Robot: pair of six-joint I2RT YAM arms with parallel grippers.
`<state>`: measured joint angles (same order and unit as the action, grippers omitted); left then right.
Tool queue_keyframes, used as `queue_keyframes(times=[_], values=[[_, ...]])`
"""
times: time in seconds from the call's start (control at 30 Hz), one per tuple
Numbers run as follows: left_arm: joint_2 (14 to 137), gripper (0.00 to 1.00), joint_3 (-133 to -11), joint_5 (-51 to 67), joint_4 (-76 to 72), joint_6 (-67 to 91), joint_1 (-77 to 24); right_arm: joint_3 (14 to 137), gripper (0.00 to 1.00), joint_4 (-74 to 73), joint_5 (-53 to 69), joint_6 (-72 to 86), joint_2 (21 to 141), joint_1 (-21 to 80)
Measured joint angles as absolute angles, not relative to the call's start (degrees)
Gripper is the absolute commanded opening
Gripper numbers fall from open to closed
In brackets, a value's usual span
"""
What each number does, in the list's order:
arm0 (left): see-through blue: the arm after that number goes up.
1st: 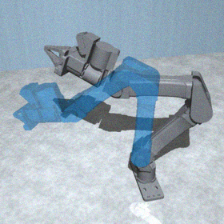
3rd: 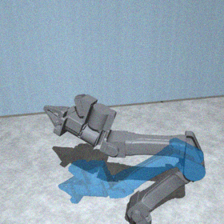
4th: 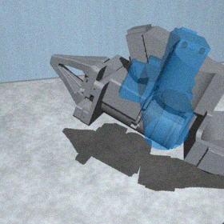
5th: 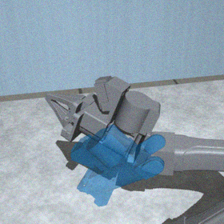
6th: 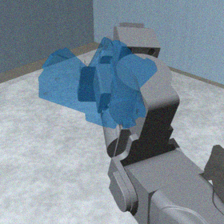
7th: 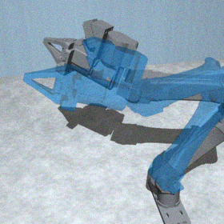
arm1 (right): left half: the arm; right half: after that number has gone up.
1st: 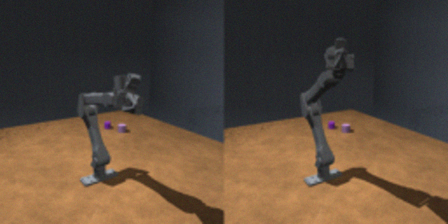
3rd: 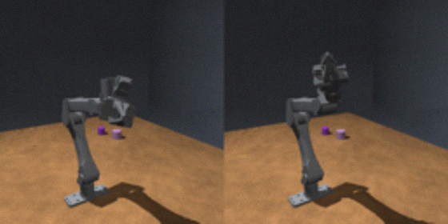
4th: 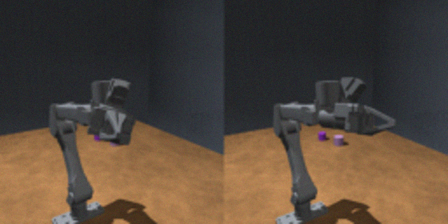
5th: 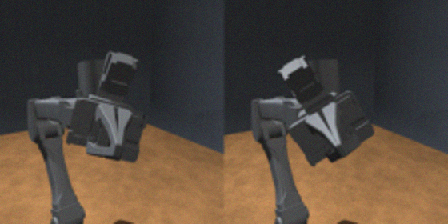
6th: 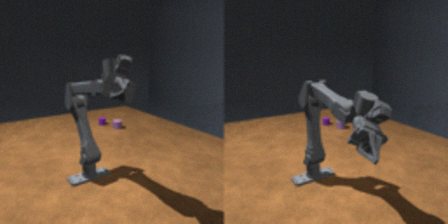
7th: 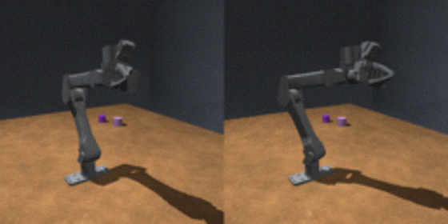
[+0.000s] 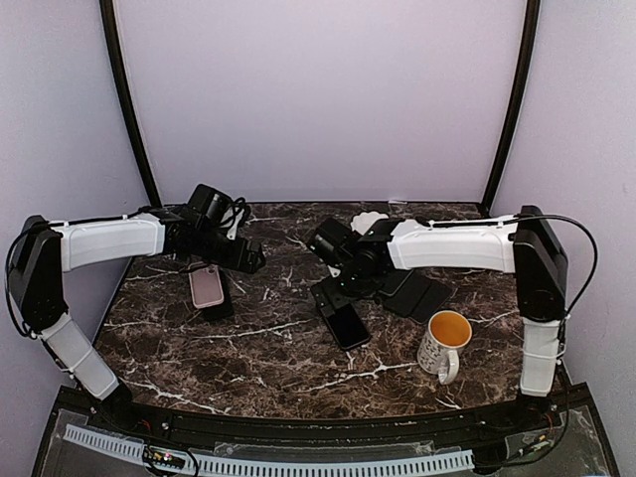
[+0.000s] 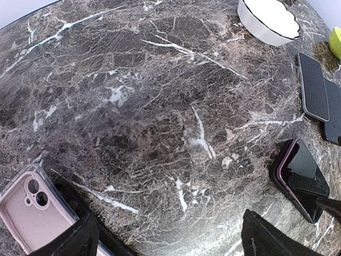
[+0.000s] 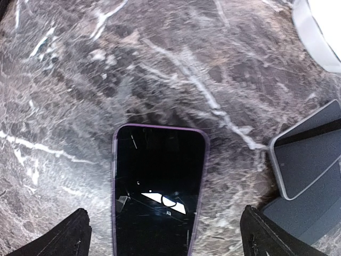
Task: Put the phone into the phone case
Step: Press the top right corner of the phone case.
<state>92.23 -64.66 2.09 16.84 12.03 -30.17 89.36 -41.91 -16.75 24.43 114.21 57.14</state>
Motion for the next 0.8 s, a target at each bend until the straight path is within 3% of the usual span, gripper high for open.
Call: queue_keyframes(times=[0.07,0.37,0.63,0.8], values=[[92.23,0.95,-64.66,2.11,16.84,11.99,-30.17,89.36,0.94,-42.65,-16.29,24.64,113.67,56.1],[92.23,0.95,-64.66,2.17,16.84,11.97,-30.17,82.43,0.48,-41.63,-11.9,26.41,112.31,54.35],[92.23,0.95,-64.66,2.11,16.84,11.94,-30.17,76.07,0.25,-40.07,-6.74,27.11,110.37,52.29],[92.23,0.95,-64.66,2.11,16.84,11.94,-30.15,73.28,0.21,-38.39,-4.21,27.27,109.03,52.29]])
